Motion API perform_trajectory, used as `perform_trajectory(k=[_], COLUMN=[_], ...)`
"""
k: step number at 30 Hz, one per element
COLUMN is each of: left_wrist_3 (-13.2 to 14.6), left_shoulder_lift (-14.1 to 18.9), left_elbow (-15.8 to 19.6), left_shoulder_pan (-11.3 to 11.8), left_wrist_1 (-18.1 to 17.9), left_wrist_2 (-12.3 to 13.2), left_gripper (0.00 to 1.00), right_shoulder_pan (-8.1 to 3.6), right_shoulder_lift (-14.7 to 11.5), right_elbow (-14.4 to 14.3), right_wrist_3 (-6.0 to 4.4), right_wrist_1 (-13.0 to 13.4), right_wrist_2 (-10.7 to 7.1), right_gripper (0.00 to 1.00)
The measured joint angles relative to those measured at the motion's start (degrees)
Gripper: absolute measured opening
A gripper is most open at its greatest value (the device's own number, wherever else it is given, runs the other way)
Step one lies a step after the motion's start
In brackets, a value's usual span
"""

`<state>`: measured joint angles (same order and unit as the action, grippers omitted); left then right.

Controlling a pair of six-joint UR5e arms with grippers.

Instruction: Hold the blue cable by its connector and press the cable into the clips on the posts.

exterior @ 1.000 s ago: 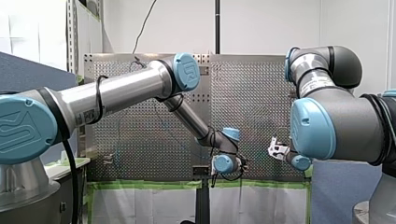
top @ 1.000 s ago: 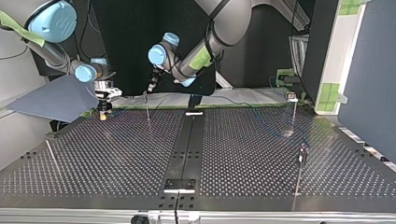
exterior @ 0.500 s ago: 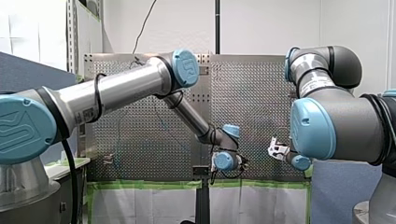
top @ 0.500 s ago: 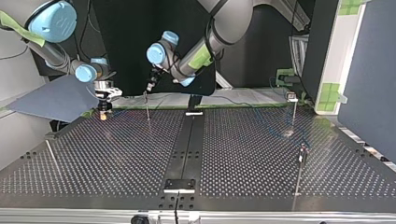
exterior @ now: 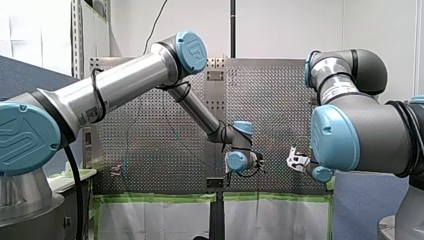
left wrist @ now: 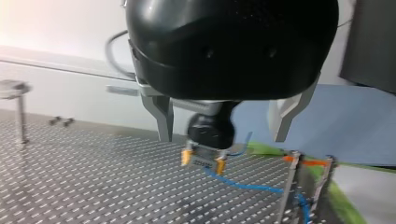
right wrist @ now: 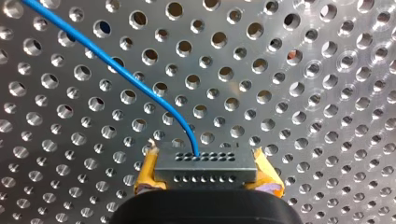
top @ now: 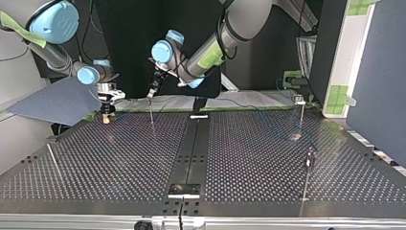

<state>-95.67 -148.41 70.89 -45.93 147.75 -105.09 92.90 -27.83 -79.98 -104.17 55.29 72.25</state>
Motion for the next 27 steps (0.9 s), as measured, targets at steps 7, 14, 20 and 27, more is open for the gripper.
perform_trajectory(k=[7, 14, 20, 27], left_wrist_3=[-3.59, -7.05, -9.81, -13.09], left_shoulder_lift=[3.60, 7.05, 9.83, 13.11], left_elbow=[3.60, 7.05, 9.82, 13.10], left_shoulder_pan=[0.86, 1.41, 1.58, 1.53], left_wrist_1=[1.44, 2.86, 3.61, 4.86], left_wrist_2=[-0.20, -0.41, -0.42, -0.50], left_gripper=[1.00, 1.00, 1.00, 1.00], right_shoulder_pan=[0.14, 0.59, 0.67, 0.67], right_shoulder_lift=[0.00, 0.00, 0.00, 0.00], right_elbow=[-0.01, -0.01, -0.01, -0.02], right_wrist_3=[0.33, 0.44, 0.45, 0.71], right_wrist_1=[0.00, 0.00, 0.00, -0.17], right_wrist_2=[0.00, -0.06, -0.09, -0.01], right_gripper=[0.00, 0.00, 0.00, 0.00])
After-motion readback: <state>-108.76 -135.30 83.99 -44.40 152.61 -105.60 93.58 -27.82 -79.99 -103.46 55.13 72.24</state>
